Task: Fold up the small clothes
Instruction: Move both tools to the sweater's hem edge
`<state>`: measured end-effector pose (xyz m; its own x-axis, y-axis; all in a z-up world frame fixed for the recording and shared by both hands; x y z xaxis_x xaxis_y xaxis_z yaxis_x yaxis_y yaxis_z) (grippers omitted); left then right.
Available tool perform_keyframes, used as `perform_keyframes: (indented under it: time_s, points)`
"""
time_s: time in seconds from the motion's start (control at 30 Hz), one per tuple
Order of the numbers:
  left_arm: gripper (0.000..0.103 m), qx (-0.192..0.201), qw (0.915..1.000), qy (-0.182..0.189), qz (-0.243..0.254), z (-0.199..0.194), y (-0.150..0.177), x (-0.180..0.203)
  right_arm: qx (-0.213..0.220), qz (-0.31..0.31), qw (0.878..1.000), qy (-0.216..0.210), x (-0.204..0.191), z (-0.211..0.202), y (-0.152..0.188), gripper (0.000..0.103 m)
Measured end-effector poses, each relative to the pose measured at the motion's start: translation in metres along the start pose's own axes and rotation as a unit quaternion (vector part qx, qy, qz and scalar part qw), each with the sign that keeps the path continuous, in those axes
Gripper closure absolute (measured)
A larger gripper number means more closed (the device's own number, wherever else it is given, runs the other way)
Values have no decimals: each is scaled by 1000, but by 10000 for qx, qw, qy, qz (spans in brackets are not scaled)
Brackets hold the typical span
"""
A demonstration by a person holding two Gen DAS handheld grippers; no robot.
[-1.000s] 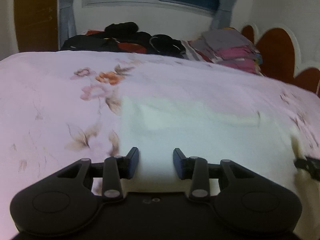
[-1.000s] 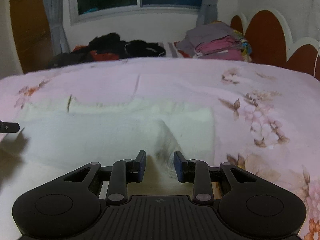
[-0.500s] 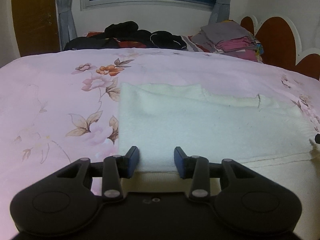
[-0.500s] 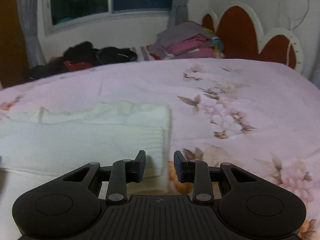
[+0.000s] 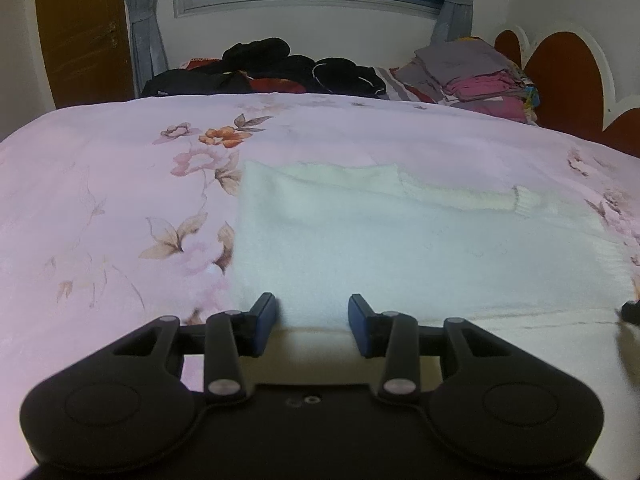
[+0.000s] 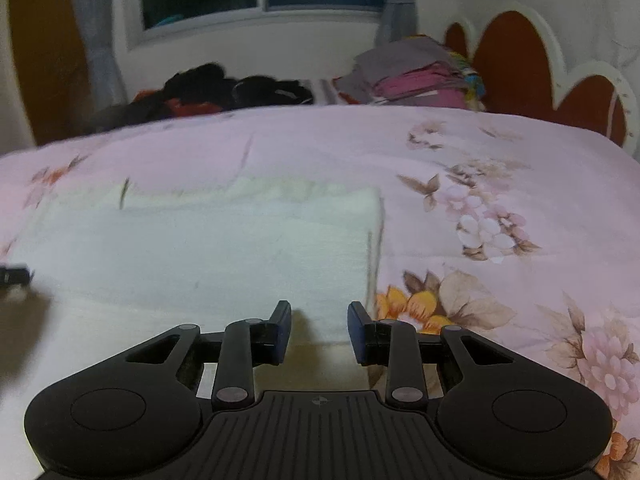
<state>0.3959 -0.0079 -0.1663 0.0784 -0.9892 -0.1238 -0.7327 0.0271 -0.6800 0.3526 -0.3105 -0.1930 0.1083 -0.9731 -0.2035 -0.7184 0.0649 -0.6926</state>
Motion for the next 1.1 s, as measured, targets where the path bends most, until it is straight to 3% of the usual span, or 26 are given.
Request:
perform_keyframes:
  time_s: [0.37,0.6,0.8,1.1]
  points:
    - [63,-83,9997,196,121,-41,30,33,-132,-465,9952,-849,-43,-29,28,72]
    - [63,-227,9996,72,164,-66,68,30,-387,-805,9890,-1181,-57,-36,61,72]
    - [63,-373,9991,-104,157,-87,96,11,-480,-822,9883,-1194,-54,-53,80,72]
    - [59,-426,9988,56,247,-123,126,-22,-372,-515,9927,-1022,-53,-112,112,72]
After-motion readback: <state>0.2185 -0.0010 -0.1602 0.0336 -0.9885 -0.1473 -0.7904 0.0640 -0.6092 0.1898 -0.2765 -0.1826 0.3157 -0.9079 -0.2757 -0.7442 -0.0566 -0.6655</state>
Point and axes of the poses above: each gripper's, at about its wrist camera, not at the fingertips, and z roughly the way its jaws point, x to its right, y to its underside, the point moved 7 cm from there along z, roughly the way its jaws point, and after that the axes turned 10 degrees about -y, right-handed, at the moved point
